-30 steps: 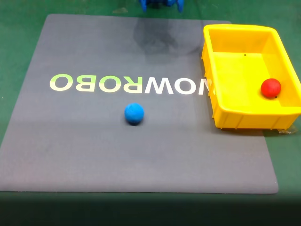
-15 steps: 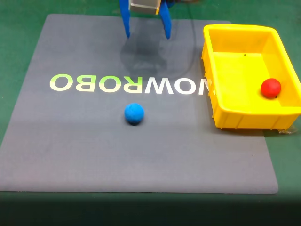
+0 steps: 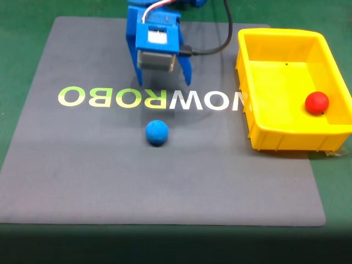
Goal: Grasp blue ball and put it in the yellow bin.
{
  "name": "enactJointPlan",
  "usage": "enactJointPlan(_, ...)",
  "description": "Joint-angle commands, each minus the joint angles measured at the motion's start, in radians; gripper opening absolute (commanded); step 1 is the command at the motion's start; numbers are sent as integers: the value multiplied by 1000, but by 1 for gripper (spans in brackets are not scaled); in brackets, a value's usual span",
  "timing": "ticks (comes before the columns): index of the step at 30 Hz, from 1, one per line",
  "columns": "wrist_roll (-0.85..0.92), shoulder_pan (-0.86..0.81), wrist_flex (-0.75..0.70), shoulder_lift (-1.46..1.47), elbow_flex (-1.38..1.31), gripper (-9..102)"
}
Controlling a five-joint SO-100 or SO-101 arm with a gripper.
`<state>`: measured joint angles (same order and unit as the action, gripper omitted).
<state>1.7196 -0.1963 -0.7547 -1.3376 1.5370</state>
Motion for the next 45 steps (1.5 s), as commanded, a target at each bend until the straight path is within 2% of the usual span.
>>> enactJointPlan(1, -11, -20, 25, 77, -166, 38)
enactJointPlan(17, -21, -3, 8, 488, -647, 38)
enactJointPlan(34, -86, 26, 15, 663, -831, 35)
enactJointPlan(38, -89, 28, 8, 663, -831, 26)
enactJointPlan(42, -89, 29, 3, 663, -831, 9)
enactJointPlan(45, -89, 31, -2, 661, -831, 0)
